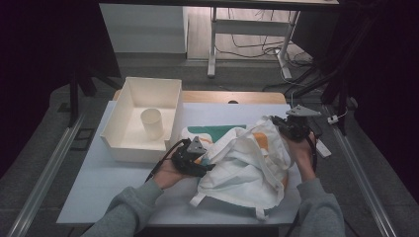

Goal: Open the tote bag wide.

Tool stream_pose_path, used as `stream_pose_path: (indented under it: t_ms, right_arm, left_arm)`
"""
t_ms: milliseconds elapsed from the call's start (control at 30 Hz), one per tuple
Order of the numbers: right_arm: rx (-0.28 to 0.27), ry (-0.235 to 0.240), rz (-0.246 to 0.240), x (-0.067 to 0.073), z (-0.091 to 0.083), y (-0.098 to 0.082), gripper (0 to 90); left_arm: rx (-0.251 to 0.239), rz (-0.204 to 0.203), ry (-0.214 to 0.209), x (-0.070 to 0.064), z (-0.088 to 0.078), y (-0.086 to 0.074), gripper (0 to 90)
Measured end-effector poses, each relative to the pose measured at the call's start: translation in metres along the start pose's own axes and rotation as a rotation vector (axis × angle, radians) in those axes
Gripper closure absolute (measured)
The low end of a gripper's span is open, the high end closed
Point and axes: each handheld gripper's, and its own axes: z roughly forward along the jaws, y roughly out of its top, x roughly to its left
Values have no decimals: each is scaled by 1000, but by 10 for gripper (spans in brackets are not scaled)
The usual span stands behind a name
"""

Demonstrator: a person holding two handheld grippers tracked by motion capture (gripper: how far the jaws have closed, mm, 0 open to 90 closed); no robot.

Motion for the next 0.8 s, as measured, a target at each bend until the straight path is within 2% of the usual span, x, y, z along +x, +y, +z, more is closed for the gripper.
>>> stream_pose_path:
  t_ms: [33, 133, 167, 233, 300, 567, 667, 800]
  right_arm:
    - [47, 15, 6, 0, 11, -5, 830]
    - [100, 57, 25, 1, 23, -12, 791]
    - [100, 57, 25, 1, 23, -12, 791]
    - [113, 66, 22, 4, 24, -12, 735]
    - [94, 52, 17, 8, 18, -8, 635]
    - [16, 40, 20, 18, -8, 5, 491]
    - [15, 34, 5, 24, -16, 7, 454]
    - [13, 39, -14, 30, -28, 7, 451]
  left_arm:
    - [0, -1, 0, 0, 0, 0, 371]
    - [-2, -2, 2, 0, 0, 0, 371]
    - [-3, -3, 1, 0, -1, 0, 371]
    - [-5, -2, 0, 0, -1, 0, 371]
    - [-5, -2, 0, 1, -1, 0, 371]
    - [-17, -2, 3, 0, -3, 0, 371]
    - [-18, -3, 5, 0, -4, 0, 371]
    - [-19, -4, 6, 1, -5, -1, 371]
